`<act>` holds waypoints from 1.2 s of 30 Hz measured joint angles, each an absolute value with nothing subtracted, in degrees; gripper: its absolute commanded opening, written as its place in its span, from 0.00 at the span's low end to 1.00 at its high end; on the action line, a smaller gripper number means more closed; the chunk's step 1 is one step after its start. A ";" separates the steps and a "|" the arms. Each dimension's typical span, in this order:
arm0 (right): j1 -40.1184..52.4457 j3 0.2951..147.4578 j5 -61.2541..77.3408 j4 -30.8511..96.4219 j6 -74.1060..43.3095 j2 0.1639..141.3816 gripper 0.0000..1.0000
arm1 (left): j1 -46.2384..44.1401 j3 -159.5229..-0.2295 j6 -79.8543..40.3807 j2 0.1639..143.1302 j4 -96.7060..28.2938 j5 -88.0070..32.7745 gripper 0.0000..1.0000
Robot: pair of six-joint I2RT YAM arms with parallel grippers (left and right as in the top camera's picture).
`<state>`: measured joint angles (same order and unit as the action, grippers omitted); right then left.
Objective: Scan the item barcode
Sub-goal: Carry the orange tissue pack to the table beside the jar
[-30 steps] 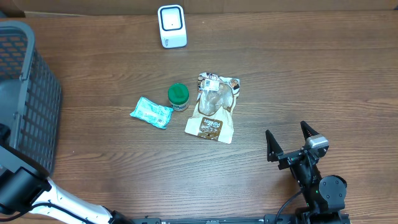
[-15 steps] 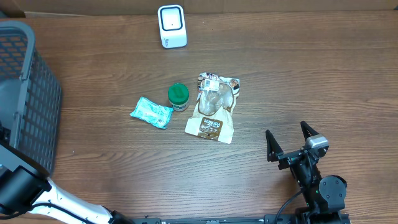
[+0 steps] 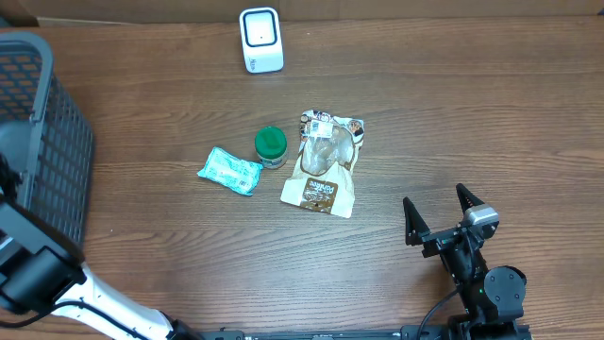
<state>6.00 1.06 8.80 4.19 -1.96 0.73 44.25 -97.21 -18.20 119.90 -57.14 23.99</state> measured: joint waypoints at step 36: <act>6.00 1.06 8.78 4.16 -1.93 0.73 1.00 | -8.93 -92.36 -14.76 98.04 -70.59 2.09 0.04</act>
